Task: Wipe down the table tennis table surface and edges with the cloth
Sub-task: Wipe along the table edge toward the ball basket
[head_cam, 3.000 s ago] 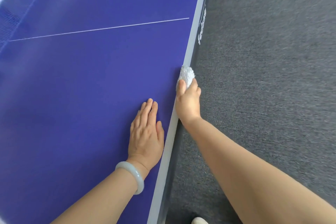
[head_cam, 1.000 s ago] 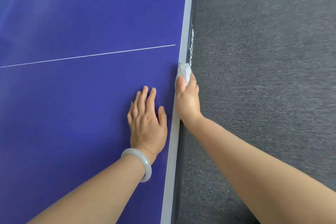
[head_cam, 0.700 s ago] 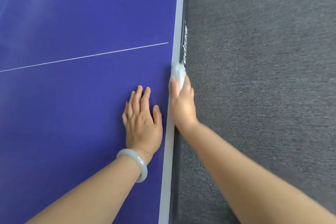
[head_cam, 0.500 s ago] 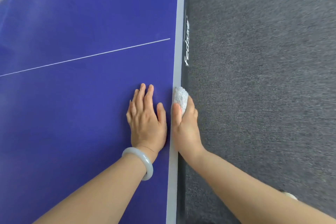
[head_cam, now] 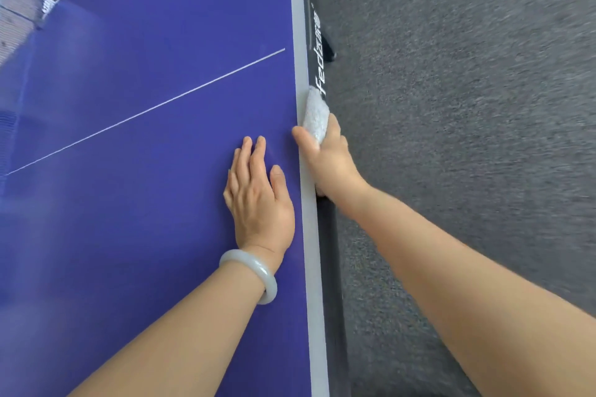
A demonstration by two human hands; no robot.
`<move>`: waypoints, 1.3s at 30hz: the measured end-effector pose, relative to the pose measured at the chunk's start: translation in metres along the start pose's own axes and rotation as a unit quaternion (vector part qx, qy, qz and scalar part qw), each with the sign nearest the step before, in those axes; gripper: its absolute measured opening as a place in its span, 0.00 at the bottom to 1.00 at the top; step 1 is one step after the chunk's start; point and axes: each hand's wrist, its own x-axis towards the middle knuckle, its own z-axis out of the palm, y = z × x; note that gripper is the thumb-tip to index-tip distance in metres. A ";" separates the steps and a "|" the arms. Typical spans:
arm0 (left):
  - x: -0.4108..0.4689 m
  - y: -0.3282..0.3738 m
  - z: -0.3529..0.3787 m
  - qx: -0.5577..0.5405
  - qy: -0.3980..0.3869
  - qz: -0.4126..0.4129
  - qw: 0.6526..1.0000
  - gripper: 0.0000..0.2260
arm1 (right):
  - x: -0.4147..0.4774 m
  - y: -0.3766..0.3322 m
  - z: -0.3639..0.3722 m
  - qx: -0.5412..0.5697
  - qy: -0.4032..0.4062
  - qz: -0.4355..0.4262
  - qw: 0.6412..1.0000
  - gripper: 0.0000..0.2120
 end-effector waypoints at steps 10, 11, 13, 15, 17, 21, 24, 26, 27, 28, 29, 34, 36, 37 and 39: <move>0.001 -0.004 -0.001 -0.098 0.014 0.004 0.995 0.20 | -0.115 0.071 0.011 -0.065 -0.027 0.012 0.997 0.36; 0.000 -0.004 -0.002 -0.128 0.018 -0.003 0.992 0.20 | -0.114 0.072 0.011 -0.063 -0.027 0.009 0.998 0.36; -0.004 -0.003 -0.005 -0.173 0.030 -0.015 0.984 0.19 | -0.114 0.073 0.011 -0.061 -0.026 0.010 0.998 0.36; -0.014 -0.003 -0.012 -0.193 0.034 -0.018 0.980 0.18 | -0.114 0.074 0.011 -0.061 -0.021 0.012 0.998 0.36; -0.038 -0.010 -0.022 -0.188 0.007 0.009 0.982 0.18 | -0.112 0.073 0.012 -0.058 -0.012 0.011 0.998 0.36; -0.136 -0.052 -0.034 -0.073 -0.081 0.134 0.985 0.22 | -0.112 0.076 0.014 -0.045 -0.010 0.003 0.999 0.36; -0.195 -0.071 -0.037 -0.025 -0.095 0.132 0.986 0.24 | -0.113 0.074 0.014 -0.042 -0.009 -0.002 0.999 0.34; -0.210 -0.071 -0.034 -0.012 -0.079 0.127 0.989 0.24 | -0.118 0.073 0.013 -0.032 0.000 -0.028 0.999 0.32; -0.211 -0.069 -0.032 -0.008 -0.072 0.121 0.990 0.24 | -0.125 0.076 0.013 -0.025 0.008 -0.049 0.998 0.30; -0.210 -0.066 -0.031 -0.009 -0.070 0.116 0.991 0.25 | -0.138 0.086 0.016 -0.025 0.015 -0.068 0.997 0.29; -0.211 -0.064 -0.030 -0.009 -0.071 0.113 0.991 0.25 | -0.158 0.100 0.020 -0.033 0.022 -0.082 0.996 0.29; -0.211 -0.069 -0.029 -0.014 -0.072 0.114 0.991 0.25 | -0.307 0.188 0.035 -0.042 -0.006 -0.123 0.991 0.29; -0.210 -0.070 -0.027 -0.017 -0.070 0.117 0.991 0.24 | -0.317 0.196 0.031 -0.050 -0.030 -0.111 0.992 0.31; -0.210 -0.069 -0.027 -0.020 -0.069 0.119 0.990 0.24 | -0.307 0.191 0.030 -0.053 -0.029 -0.106 0.992 0.32; -0.210 -0.068 -0.029 -0.026 -0.068 0.120 0.990 0.25 | -0.274 0.170 0.032 -0.060 -0.005 -0.095 0.994 0.33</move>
